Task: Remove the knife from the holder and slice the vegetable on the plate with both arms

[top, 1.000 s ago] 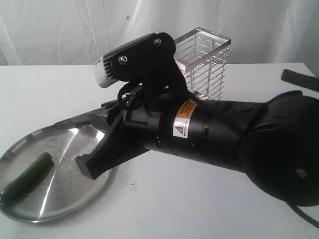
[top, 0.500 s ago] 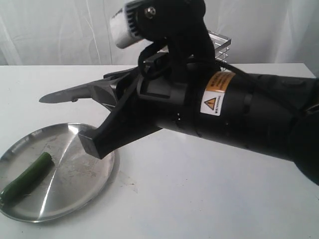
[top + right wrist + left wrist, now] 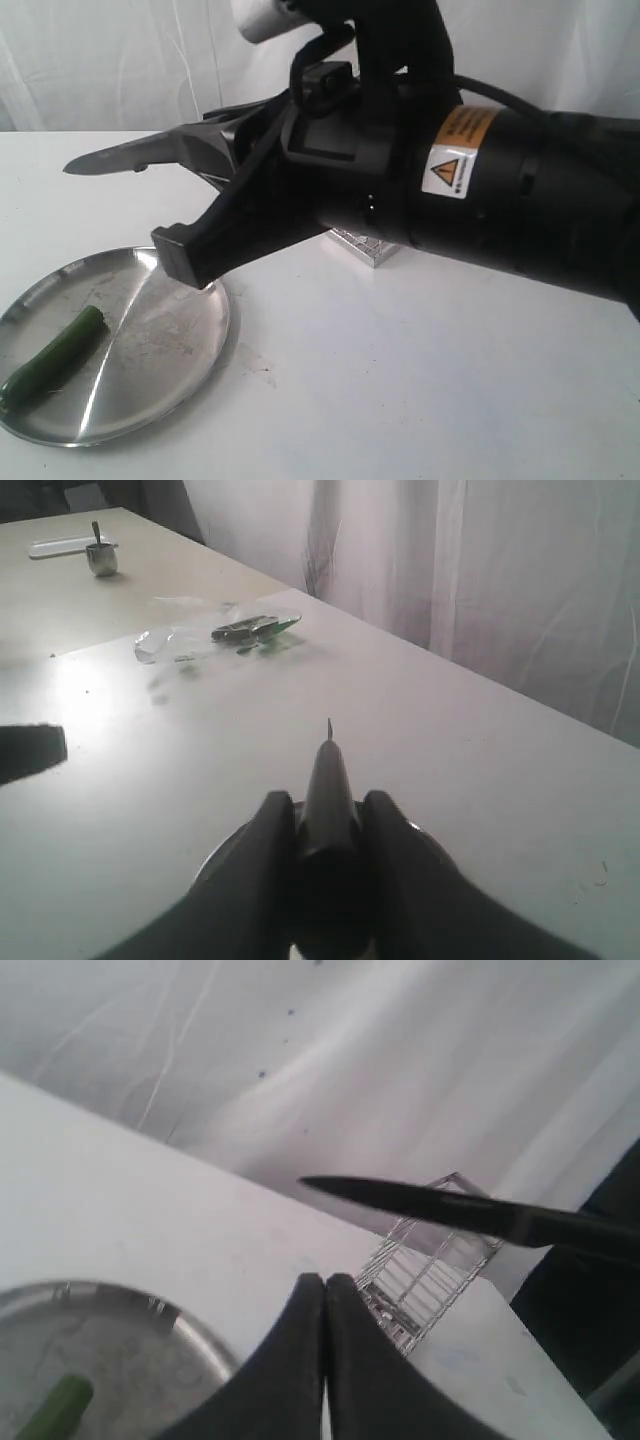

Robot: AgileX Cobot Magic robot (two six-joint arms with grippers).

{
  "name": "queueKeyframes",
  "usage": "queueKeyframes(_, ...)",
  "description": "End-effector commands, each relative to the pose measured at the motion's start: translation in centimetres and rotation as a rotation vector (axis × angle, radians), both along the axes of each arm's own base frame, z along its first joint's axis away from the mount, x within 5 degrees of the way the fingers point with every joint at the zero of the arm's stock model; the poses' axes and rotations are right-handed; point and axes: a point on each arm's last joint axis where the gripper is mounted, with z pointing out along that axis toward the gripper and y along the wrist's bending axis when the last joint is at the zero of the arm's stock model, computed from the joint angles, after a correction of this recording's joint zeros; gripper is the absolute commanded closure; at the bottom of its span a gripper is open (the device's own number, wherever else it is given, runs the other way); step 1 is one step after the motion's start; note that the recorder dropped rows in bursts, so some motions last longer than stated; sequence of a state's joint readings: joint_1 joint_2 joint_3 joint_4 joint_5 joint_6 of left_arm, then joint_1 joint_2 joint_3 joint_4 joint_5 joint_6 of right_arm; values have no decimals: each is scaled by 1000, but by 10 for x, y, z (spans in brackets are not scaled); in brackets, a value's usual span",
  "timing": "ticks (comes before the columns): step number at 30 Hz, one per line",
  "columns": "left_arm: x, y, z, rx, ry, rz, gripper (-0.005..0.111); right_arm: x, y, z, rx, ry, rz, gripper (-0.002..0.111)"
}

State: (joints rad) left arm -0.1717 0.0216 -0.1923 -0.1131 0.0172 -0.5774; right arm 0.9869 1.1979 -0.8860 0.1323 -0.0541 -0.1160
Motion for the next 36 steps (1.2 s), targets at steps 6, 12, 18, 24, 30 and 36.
queueKeyframes(6, 59, -21, 48, 458, 315, -180, 107, 0, 1, 35, 95, -79, 0, 108)
queueKeyframes(12, 110, -23, 8, 433, 213, -48, 107, -5, 4, 40, 114, -63, 22, 108)
queueKeyframes(18, 131, -27, 8, 437, 99, -18, 107, -8, 8, 36, 97, -48, 39, 108)
queueKeyframes(24, 138, -36, 5, 435, 58, -89, 107, -4, 14, 30, 106, -6, 32, 108)
queueKeyframes(30, 146, -40, -3, 462, 70, -121, 107, 2, 23, 20, 90, 3, 28, 108)
queueKeyframes(36, 148, -42, 0, 437, 22, -119, 107, 7, 31, 10, 65, 18, 26, 108)
